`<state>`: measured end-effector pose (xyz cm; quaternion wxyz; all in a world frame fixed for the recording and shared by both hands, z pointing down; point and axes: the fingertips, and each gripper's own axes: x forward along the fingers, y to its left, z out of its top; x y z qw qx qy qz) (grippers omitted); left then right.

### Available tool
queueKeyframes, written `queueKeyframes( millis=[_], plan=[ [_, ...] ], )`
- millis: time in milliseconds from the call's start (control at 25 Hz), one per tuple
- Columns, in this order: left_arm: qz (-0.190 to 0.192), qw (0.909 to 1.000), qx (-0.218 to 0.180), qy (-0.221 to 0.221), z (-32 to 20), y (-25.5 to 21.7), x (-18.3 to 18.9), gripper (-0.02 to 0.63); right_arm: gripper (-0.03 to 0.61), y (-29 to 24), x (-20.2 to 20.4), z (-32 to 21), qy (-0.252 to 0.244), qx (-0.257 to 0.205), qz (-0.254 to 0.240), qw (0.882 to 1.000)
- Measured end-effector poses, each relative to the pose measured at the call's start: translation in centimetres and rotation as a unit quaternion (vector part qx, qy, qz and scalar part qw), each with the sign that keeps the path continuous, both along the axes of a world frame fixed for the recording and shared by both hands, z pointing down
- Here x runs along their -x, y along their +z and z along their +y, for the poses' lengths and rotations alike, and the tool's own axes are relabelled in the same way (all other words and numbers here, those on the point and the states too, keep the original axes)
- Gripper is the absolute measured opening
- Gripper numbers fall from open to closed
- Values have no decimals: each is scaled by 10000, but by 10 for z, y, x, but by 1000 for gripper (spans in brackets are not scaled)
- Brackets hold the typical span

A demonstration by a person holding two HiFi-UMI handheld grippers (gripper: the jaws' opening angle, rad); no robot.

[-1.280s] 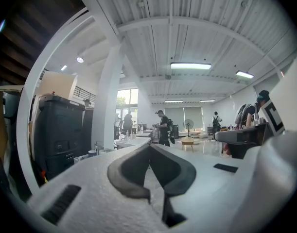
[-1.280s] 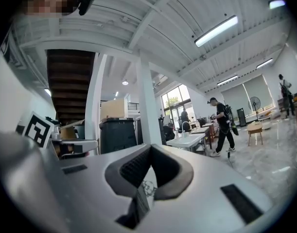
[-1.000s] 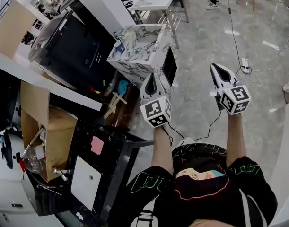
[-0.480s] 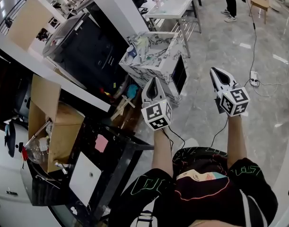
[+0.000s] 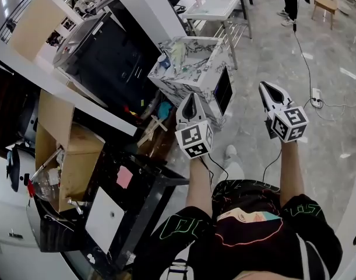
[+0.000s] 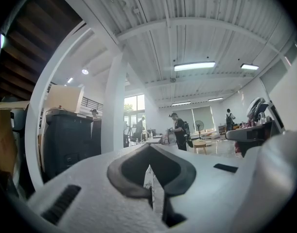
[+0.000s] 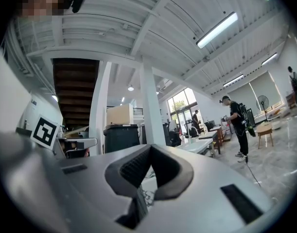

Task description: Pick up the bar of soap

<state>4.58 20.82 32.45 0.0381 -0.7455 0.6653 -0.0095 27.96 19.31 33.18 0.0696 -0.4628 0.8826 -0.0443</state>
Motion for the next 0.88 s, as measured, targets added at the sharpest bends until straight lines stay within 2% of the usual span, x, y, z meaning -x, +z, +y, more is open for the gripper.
queueKeyframes(
  millis=[120,320,480,760,880],
  plan=[
    [67,9999,21,76,-22,7,-4,8,6,7,-7,-13,101,26,70,9999],
    [134,9983,56,564,-71,21,-44,8,6,13,-44,-47,560,56,115,9983],
    [138,9963,180,826,-111,30,-59,8,6,18,-62,-75,861,159,9,9962],
    [231,9939,549,930,-178,53,-52,8,6,35,-33,-140,746,486,88,9960],
    [290,9928,784,855,-202,70,-35,8,6,48,-18,-171,687,697,91,9952]
  ],
)
